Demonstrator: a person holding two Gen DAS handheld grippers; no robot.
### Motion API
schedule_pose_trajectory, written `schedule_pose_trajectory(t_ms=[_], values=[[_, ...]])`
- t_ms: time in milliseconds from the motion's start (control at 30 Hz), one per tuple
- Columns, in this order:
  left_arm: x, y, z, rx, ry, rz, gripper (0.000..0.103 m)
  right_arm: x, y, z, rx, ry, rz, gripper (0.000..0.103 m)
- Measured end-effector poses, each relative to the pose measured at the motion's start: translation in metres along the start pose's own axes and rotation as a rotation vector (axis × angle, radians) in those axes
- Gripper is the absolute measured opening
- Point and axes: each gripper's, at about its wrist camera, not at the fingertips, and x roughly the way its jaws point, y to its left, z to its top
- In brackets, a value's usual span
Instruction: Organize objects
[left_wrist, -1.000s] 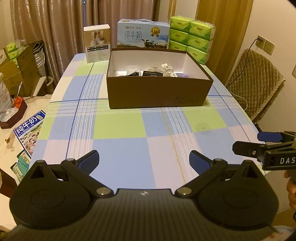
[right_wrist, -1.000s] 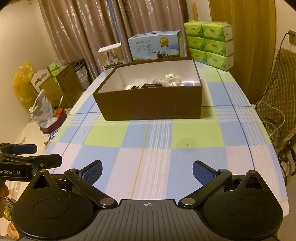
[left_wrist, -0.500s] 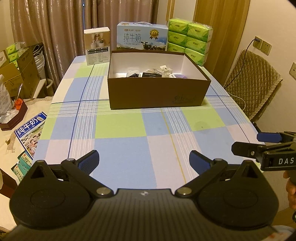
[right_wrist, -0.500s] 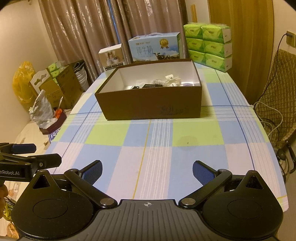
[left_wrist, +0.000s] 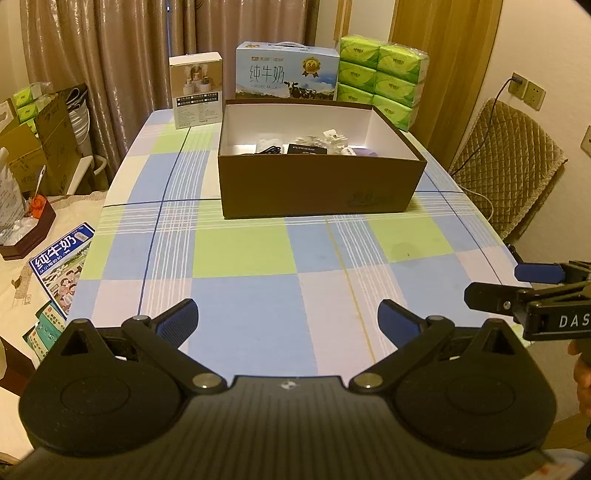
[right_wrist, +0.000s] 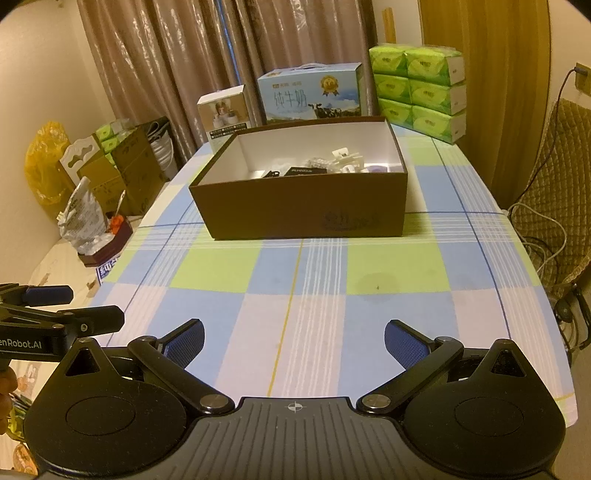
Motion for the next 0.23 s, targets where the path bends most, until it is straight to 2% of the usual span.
schedule_pose_trajectory(t_ms=[233], values=[[0.0043, 0.0003, 0.0044, 0.006, -0.004, 0.002, 0.102, 0.0035, -0.0014, 0.0038, -0.006, 0.003, 0.000, 0.101]])
